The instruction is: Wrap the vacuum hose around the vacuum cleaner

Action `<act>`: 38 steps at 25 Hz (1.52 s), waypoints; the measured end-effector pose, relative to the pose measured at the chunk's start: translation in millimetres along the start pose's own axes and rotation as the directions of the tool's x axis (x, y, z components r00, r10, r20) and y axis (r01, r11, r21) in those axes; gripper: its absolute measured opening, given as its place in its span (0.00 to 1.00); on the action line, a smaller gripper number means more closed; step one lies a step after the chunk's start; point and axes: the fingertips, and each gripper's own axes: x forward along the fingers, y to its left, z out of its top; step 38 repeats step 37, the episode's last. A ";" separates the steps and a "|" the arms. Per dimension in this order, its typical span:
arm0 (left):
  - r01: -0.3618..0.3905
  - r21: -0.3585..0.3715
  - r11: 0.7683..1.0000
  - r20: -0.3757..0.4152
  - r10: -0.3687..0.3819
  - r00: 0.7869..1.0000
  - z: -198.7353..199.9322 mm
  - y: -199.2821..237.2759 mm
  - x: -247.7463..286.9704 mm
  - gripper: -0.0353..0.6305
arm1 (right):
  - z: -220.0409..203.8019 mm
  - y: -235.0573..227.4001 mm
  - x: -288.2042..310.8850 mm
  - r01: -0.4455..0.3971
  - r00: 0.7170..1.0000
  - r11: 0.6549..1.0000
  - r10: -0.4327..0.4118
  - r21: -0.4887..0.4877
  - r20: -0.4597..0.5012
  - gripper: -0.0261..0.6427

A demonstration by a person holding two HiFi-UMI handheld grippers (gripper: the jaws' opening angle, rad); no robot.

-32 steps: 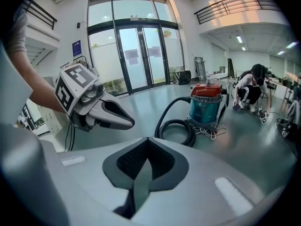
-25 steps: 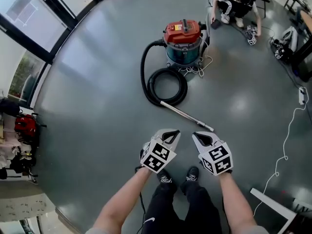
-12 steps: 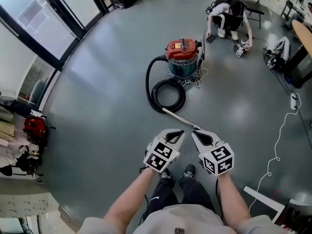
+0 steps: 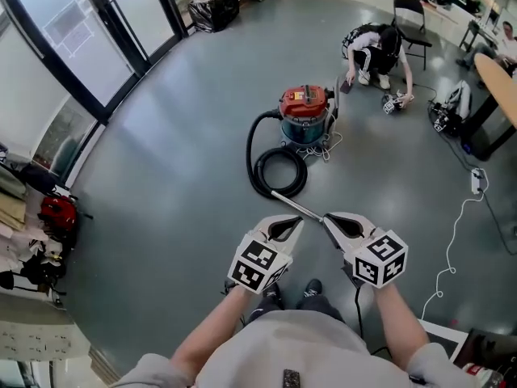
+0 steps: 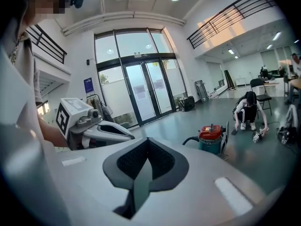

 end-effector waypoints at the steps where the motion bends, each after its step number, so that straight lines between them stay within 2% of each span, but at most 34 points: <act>1: 0.006 0.007 1.000 0.015 -0.006 1.000 5.2 -2.6 -6.5 0.06 | 5.5 6.7 -2.9 0.004 1.000 1.000 -0.004 -0.010 0.006 0.08; 11: 0.048 0.040 0.998 0.076 -0.051 0.996 28.5 -19.5 -51.1 0.06 | 36.9 57.3 -20.1 0.105 0.988 0.994 -0.102 -0.026 0.117 0.07; 19: 0.076 0.048 0.996 0.102 -0.081 0.991 35.1 -40.1 -56.9 0.06 | 46.7 64.8 -38.1 0.140 0.978 0.989 -0.132 -0.042 0.160 0.07; 27: 0.083 0.063 0.995 0.121 -0.090 0.989 43.2 -51.2 -54.9 0.06 | 46.1 63.8 -48.0 0.148 0.973 0.988 -0.139 -0.036 0.184 0.07; 38: 0.070 0.050 0.996 0.151 -0.077 0.986 49.8 -55.7 -56.2 0.06 | 52.4 64.3 -51.4 0.140 0.969 0.989 -0.129 -0.039 0.210 0.07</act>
